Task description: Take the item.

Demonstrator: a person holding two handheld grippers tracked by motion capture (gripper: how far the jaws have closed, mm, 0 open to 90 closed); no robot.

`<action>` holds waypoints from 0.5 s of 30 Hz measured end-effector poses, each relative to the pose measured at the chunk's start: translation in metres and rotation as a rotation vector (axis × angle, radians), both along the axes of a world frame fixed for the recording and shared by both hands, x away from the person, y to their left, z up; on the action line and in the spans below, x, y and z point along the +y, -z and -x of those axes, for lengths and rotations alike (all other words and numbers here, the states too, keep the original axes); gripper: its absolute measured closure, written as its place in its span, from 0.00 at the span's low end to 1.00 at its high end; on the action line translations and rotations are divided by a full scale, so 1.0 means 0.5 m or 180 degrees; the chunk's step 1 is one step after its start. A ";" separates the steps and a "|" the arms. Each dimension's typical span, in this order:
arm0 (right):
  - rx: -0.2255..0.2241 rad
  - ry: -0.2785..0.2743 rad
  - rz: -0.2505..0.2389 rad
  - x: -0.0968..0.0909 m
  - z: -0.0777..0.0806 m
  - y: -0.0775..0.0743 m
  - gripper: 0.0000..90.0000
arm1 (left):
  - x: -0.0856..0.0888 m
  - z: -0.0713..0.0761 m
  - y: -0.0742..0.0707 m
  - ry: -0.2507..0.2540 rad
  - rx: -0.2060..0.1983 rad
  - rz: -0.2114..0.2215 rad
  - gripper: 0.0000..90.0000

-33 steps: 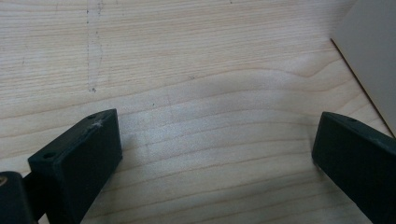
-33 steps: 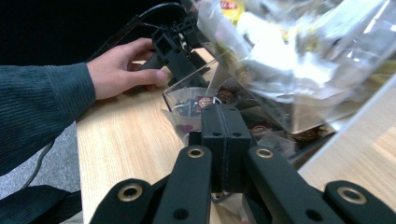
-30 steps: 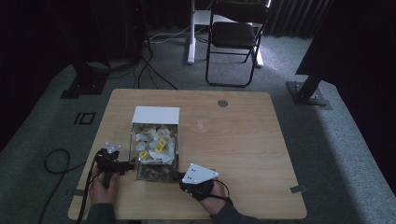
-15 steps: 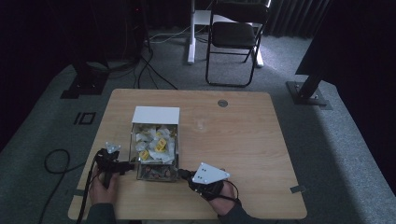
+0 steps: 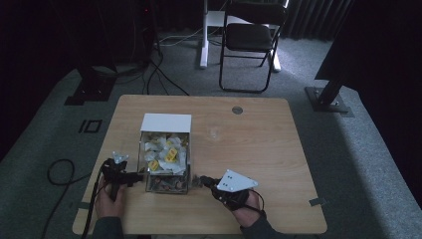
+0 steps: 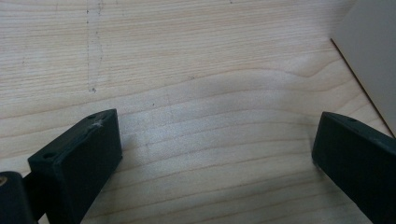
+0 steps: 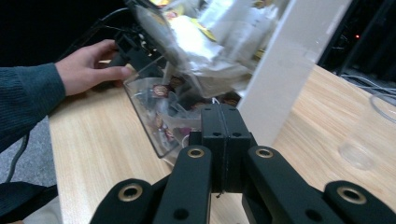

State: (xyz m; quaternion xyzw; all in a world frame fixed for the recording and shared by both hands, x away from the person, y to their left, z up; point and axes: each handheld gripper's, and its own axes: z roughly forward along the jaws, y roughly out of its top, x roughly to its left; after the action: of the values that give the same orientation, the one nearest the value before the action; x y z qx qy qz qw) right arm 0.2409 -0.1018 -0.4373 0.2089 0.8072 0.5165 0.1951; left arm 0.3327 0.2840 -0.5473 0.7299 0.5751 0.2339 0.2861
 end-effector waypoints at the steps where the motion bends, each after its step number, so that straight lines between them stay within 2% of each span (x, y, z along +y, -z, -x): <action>1: 0.0000 0.0020 -0.0003 -0.003 -0.001 0.000 1.00 | 0.000 0.000 0.000 0.0000 0.0001 0.0001 0.02; 15: -0.0029 0.0203 0.0024 -0.031 -0.033 -0.005 1.00 | 0.000 0.000 0.000 0.0000 0.0001 0.0000 0.02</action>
State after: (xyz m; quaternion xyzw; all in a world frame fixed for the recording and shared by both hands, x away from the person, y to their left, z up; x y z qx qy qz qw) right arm 0.2572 -0.1171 -0.4348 0.2315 0.8012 0.5079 0.2159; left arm 0.3327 0.2840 -0.5473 0.7299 0.5751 0.2337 0.2860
